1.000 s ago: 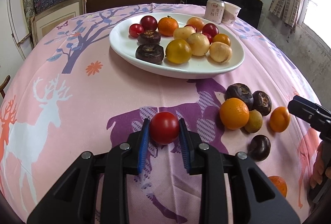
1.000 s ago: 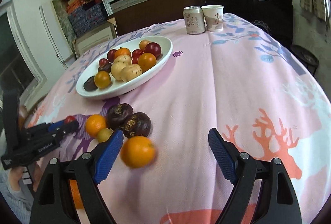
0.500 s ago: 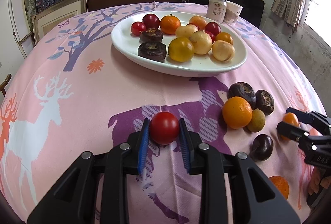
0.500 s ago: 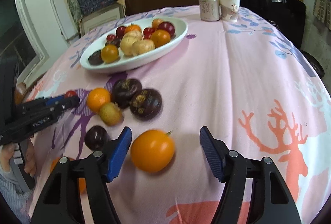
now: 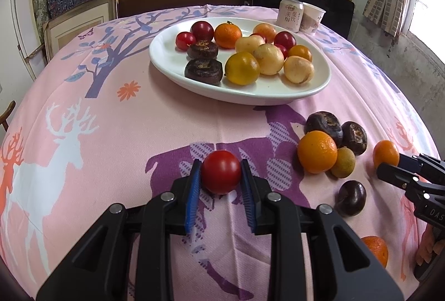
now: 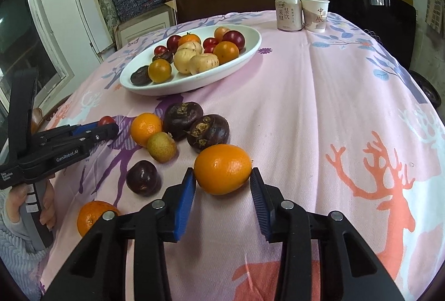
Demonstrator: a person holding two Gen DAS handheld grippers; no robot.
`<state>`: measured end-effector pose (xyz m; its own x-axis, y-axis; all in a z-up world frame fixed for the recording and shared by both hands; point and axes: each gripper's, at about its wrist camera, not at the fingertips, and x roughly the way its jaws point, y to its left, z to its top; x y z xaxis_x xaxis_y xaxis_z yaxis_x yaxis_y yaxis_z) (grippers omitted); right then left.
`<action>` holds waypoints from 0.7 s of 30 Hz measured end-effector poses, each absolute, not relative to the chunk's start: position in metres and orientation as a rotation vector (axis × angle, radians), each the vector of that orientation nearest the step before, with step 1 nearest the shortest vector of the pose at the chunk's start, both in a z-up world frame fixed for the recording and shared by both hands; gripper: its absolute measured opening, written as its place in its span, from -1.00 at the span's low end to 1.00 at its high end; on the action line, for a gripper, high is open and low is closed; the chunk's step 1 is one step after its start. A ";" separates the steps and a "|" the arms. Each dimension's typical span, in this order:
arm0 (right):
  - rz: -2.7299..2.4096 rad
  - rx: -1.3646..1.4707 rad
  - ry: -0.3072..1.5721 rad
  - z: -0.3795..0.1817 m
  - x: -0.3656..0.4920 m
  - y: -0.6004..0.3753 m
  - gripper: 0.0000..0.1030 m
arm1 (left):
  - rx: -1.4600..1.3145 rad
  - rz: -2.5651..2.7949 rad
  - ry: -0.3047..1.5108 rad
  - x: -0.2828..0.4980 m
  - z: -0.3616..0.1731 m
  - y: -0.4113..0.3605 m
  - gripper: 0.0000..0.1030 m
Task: Organize fruits
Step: 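Grasp a large orange with the right gripper while the left holds the tomato, then carry the tomato and orange onto the white plate and open both grippers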
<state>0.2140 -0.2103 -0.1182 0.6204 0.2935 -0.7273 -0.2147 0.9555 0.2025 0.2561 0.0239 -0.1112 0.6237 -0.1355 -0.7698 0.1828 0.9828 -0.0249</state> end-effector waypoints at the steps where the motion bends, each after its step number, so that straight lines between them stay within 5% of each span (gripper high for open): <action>1: 0.293 0.103 0.850 -0.118 0.214 -0.211 -0.21 | 0.061 -0.180 0.871 0.255 -0.110 0.024 -0.48; 21: 0.317 0.094 0.715 -0.049 0.261 -0.199 -0.21 | 0.138 -0.086 0.680 0.289 -0.049 0.011 -0.48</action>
<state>0.2608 -0.1994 -0.0494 0.7092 0.3175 -0.6294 -0.2537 0.9480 0.1923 0.2891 0.0113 -0.0493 0.7748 -0.0343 -0.6313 0.1242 0.9873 0.0989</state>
